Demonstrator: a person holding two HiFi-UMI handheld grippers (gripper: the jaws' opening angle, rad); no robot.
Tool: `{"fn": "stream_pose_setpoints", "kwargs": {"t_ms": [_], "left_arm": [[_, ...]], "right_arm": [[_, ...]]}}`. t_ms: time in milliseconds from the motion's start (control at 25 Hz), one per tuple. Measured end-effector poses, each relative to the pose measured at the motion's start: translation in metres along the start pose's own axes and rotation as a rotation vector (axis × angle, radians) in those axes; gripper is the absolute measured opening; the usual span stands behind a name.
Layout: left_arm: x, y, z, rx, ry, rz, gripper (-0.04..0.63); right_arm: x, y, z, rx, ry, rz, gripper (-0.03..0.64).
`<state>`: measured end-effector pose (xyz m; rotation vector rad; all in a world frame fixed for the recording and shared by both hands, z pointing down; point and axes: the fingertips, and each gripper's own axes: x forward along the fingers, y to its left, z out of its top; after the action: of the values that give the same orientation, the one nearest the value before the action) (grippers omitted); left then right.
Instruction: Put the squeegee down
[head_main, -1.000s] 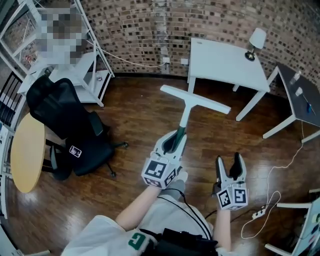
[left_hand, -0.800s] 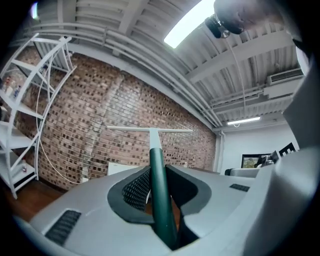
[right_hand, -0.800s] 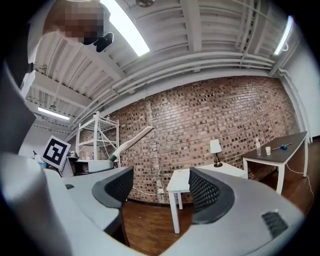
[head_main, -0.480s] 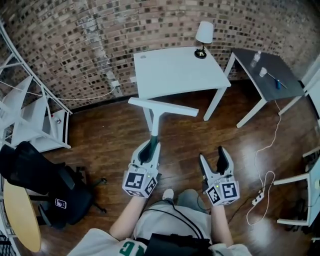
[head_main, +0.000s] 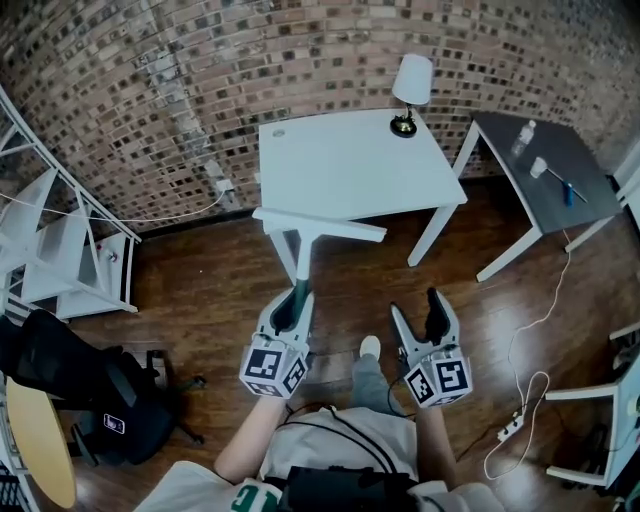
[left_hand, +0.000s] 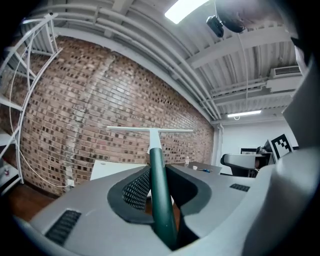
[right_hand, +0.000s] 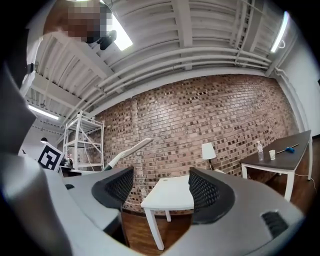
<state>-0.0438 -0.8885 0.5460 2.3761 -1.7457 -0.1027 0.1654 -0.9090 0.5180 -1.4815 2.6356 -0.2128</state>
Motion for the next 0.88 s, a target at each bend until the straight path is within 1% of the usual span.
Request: {"fn": "stream_pose_setpoints", "kwargs": {"t_ms": [200,320,440,560,680,880], "left_arm": [[0.09,0.007,0.016,0.028,0.003,0.051,0.08],[0.141,0.01,0.025,0.023,-0.007,0.086,0.08],[0.181,0.011,0.028,0.008,0.006,0.118,0.08],[0.205,0.013,0.027,0.006,0.014,0.149,0.08],[0.223,0.017,0.025,0.011,0.024,0.172,0.08],[0.236,0.043,0.02,-0.002,0.03,0.219,0.08]], "right_arm": [[0.074,-0.061,0.013,-0.005,-0.002,0.053,0.362],[0.118,-0.095,0.025,-0.005,0.0,0.096,0.362],[0.153,-0.124,0.028,0.016,0.018,0.124,0.362],[0.179,-0.146,0.026,0.032,0.027,0.161,0.362],[0.199,-0.157,0.027,0.099,0.039,0.187,0.363],[0.235,-0.156,0.021,0.096,0.049,0.23,0.362]]}}
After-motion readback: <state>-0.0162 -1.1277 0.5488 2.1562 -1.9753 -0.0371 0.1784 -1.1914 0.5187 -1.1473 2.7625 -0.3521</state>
